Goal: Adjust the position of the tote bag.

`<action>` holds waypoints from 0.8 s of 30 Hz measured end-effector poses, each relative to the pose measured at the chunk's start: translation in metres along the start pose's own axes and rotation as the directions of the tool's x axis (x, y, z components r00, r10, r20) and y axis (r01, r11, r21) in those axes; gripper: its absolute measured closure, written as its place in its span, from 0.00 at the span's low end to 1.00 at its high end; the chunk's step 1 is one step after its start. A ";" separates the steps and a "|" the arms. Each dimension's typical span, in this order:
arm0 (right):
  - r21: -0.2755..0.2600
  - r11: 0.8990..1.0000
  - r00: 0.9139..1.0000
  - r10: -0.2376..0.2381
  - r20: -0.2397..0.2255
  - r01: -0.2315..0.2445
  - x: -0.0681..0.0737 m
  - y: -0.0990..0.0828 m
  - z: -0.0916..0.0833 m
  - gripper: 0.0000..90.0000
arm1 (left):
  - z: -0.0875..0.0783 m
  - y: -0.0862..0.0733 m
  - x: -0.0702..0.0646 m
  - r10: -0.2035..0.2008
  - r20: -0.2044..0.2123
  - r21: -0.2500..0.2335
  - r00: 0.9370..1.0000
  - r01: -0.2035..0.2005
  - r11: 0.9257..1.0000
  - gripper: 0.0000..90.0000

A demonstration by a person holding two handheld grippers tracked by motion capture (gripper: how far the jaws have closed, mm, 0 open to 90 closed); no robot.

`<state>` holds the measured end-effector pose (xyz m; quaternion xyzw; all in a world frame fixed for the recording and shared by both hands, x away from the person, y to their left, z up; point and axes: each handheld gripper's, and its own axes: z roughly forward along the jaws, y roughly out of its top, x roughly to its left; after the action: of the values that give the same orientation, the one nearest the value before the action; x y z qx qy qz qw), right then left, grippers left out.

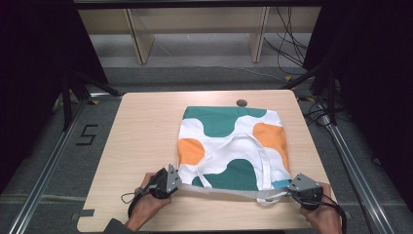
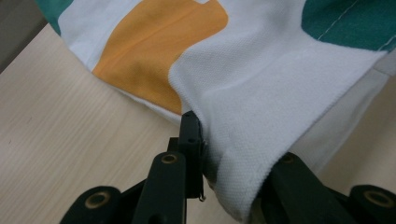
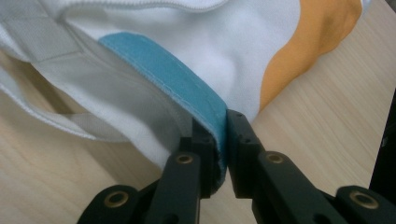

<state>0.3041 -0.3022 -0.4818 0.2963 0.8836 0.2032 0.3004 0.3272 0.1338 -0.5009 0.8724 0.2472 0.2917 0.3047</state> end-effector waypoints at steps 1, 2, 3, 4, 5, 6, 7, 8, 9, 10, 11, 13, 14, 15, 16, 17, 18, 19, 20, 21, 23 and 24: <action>-0.005 1.000 1.000 -0.009 -0.008 0.009 0.003 0.002 -0.003 0.94 | -0.010 -0.005 -0.002 -0.010 0.004 -0.005 1.000 0.010 1.000 0.83; -0.005 1.000 1.000 -0.009 -0.008 0.009 0.003 0.002 -0.003 0.94 | -0.010 -0.005 -0.002 -0.010 0.004 -0.005 1.000 0.010 1.000 0.83; -0.035 0.999 1.000 0.005 -0.027 -0.006 0.004 0.004 -0.006 0.95 | -0.019 -0.010 -0.005 -0.021 0.013 -0.006 1.000 0.021 1.000 0.83; -0.035 0.999 1.000 0.005 -0.027 -0.006 0.004 0.004 -0.006 0.95 | -0.019 -0.010 -0.005 -0.021 0.013 -0.006 1.000 0.021 1.000 0.83; -0.046 0.999 1.000 0.007 -0.030 -0.008 0.005 0.004 -0.006 0.95 | -0.024 -0.013 -0.007 -0.021 0.018 -0.002 1.000 0.021 1.000 0.83; -0.050 0.999 1.000 0.007 -0.029 -0.008 0.007 0.005 -0.006 0.94 | -0.026 -0.016 -0.009 -0.022 0.023 0.005 0.999 0.022 1.000 0.83; -0.060 0.998 1.000 -0.006 -0.029 0.004 0.008 0.006 -0.003 0.90 | -0.025 -0.017 -0.008 -0.028 0.021 0.005 0.999 0.028 1.000 0.83; -0.069 0.998 1.000 0.014 -0.024 -0.016 0.009 0.006 -0.002 0.81 | -0.025 -0.018 -0.007 -0.036 0.017 0.004 0.999 0.036 0.999 0.82; -0.073 0.996 0.999 0.043 -0.011 -0.044 0.010 0.007 0.000 0.73 | -0.024 -0.018 -0.005 -0.047 0.011 0.002 0.999 0.047 0.999 0.82; -0.067 0.997 0.999 0.046 0.001 -0.046 0.010 0.008 0.002 0.65 | -0.023 -0.019 -0.003 -0.065 0.017 0.004 0.998 0.065 0.998 0.82; -0.057 0.997 0.998 0.056 0.013 -0.055 0.011 0.007 0.006 0.64 | -0.022 -0.019 -0.002 -0.070 0.028 0.010 0.997 0.070 0.997 0.78; -0.072 0.997 1.000 0.021 0.015 -0.019 0.011 0.007 0.010 0.65 | -0.020 -0.020 -0.002 -0.077 0.032 0.012 0.997 0.077 0.997 0.74; -0.076 0.997 1.000 0.022 0.020 -0.020 0.011 0.007 0.011 0.67 | -0.019 -0.020 -0.003 -0.049 0.017 0.010 0.999 0.049 0.999 0.72; -0.077 0.997 1.000 0.017 0.012 -0.016 0.010 0.008 0.012 0.72 | -0.019 -0.019 -0.004 -0.045 0.014 0.009 0.999 0.045 0.999 0.69; -0.077 0.997 1.000 0.017 0.012 -0.016 0.010 0.008 0.012 0.72 | -0.019 -0.019 -0.004 -0.045 0.014 0.009 0.999 0.045 0.999 0.67; -0.078 0.996 1.000 0.031 -0.003 -0.031 0.008 0.009 0.014 0.82 | -0.019 -0.018 -0.003 -0.038 0.009 0.001 0.999 0.038 0.999 0.66; -0.078 0.996 1.000 0.031 -0.003 -0.031 0.008 0.009 0.014 0.82 | -0.020 -0.017 -0.004 -0.051 0.011 -0.008 0.999 0.051 0.999 0.66; -0.077 0.997 0.999 0.032 -0.009 -0.032 0.008 0.009 0.015 0.85 | -0.020 -0.015 -0.004 -0.052 0.011 -0.019 0.999 0.052 0.998 0.65; -0.071 0.997 1.000 0.022 -0.006 -0.022 0.008 0.009 0.015 0.88 | -0.020 -0.015 -0.004 -0.054 0.010 -0.017 0.998 0.054 0.998 0.65; -0.074 0.997 1.000 0.023 -0.011 -0.024 0.007 0.009 0.014 0.89 | -0.021 -0.014 -0.003 -0.057 0.007 -0.022 0.998 0.057 0.998 0.65; -0.091 0.995 0.999 0.033 -0.008 -0.034 0.006 0.008 0.010 0.92 | -0.021 -0.013 -0.002 -0.060 0.006 -0.029 0.998 0.060 0.998 0.66; -0.109 0.990 0.996 0.083 -0.017 -0.084 0.005 0.007 0.007 0.93 | -0.022 -0.012 -0.001 -0.065 0.014 -0.034 0.998 0.065 0.997 0.69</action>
<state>0.3079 -0.2922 -0.4849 0.3148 0.8598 0.2658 0.3018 0.3086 0.1505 -0.4951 0.8604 0.2685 0.2801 0.3306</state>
